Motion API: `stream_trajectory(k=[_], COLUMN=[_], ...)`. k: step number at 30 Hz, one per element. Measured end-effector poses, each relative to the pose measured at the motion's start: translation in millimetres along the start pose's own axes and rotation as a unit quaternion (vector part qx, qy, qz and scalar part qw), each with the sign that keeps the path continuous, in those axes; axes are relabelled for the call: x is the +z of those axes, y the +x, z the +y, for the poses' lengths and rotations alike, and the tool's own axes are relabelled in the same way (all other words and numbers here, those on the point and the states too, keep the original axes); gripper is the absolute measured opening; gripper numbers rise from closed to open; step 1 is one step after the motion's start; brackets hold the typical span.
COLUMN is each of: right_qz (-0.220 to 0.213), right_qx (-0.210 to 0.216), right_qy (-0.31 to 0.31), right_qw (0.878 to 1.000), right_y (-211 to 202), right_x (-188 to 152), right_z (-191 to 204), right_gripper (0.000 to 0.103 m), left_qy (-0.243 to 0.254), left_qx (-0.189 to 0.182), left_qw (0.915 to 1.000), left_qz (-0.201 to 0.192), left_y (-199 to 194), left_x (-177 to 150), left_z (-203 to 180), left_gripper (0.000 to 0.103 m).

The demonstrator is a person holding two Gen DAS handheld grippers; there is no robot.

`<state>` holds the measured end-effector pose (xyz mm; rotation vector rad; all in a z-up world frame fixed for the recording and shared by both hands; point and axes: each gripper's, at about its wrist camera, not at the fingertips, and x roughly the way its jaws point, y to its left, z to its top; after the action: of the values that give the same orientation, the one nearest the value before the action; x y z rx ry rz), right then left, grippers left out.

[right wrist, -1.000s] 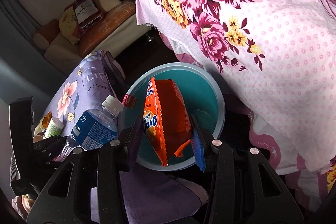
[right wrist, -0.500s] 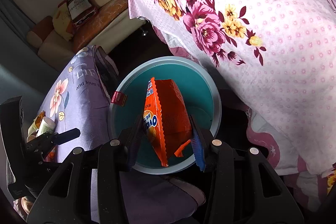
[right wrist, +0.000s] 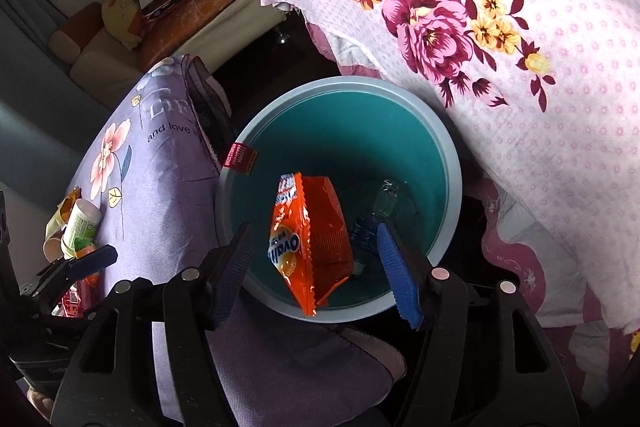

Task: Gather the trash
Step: 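Open the left tool to drop the bottle while the right tool releases the orange bag into the bin, then grasp the strawberry yogurt cup with the left tool while the right tool grasps the red cola can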

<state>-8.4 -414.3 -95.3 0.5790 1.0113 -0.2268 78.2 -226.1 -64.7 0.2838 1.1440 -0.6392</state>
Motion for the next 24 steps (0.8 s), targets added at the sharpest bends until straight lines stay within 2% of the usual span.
stream_trajectory(k=[4, 6, 12, 24], right_qz=[0.000, 0.006, 0.021, 0.029], right_qx=[-0.006, -0.007, -0.002, 0.016], right_qy=[-0.003, -0.002, -0.015, -0.085], right_qw=[1.000, 1.000, 1.000, 0.996], right_y=[-6, -8, -17, -35], right_x=[-1, -3, -12, -34], right_z=[10, 15, 37, 114], right_gripper=[0.076, 0.078, 0.078, 0.080], left_qy=[-0.007, -0.012, -0.030, -0.077], left_qx=[0.000, 0.000, -0.003, 0.014], left_qw=[0.9999, 0.9999, 0.9993, 0.9954], left_qz=[-0.008, -0.012, -0.024, -0.055], left_y=[-12, -17, -37, -87], left_x=[-7, -11, -28, -71], left_z=[8, 13, 28, 85], left_gripper=[0.092, 0.092, 0.092, 0.093])
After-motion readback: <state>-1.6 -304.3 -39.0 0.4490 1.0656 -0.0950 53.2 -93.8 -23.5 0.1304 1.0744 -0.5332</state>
